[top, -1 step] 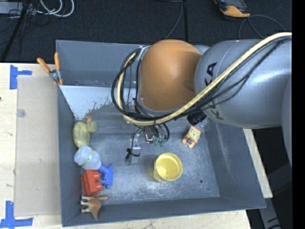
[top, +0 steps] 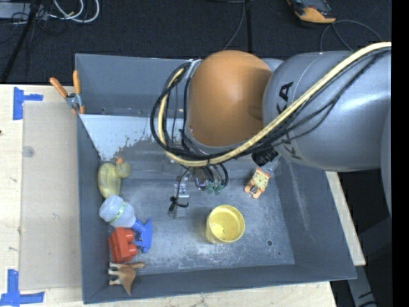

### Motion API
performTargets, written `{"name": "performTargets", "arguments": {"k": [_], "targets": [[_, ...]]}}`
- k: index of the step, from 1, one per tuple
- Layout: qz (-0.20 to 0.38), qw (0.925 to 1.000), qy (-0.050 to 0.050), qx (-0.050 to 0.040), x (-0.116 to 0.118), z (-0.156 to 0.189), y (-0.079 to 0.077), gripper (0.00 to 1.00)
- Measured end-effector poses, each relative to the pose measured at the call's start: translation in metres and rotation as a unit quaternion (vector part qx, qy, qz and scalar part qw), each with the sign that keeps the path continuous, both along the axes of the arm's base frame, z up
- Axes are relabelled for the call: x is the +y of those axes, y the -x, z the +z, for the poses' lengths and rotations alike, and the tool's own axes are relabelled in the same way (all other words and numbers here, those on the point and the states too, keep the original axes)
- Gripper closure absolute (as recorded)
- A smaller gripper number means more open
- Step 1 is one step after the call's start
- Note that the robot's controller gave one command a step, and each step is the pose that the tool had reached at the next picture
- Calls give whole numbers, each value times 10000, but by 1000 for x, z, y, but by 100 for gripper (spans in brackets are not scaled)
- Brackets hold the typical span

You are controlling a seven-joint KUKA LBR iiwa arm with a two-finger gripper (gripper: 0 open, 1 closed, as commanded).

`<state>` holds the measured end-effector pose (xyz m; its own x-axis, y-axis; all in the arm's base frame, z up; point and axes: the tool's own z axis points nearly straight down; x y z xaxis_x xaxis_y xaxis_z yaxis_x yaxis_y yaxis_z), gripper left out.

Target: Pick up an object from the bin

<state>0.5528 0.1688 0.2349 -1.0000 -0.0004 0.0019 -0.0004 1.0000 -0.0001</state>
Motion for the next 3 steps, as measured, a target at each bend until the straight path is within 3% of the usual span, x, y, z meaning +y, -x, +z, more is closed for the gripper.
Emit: {"name": "performTargets", "arguments": {"k": [1,2,3], "targets": [[-3,10000,0,0,0,0,0,0],[-347,9994,4,19,-6,26,6,0],[-745,9972,-16,-50,-40,-2,0,0]]}}
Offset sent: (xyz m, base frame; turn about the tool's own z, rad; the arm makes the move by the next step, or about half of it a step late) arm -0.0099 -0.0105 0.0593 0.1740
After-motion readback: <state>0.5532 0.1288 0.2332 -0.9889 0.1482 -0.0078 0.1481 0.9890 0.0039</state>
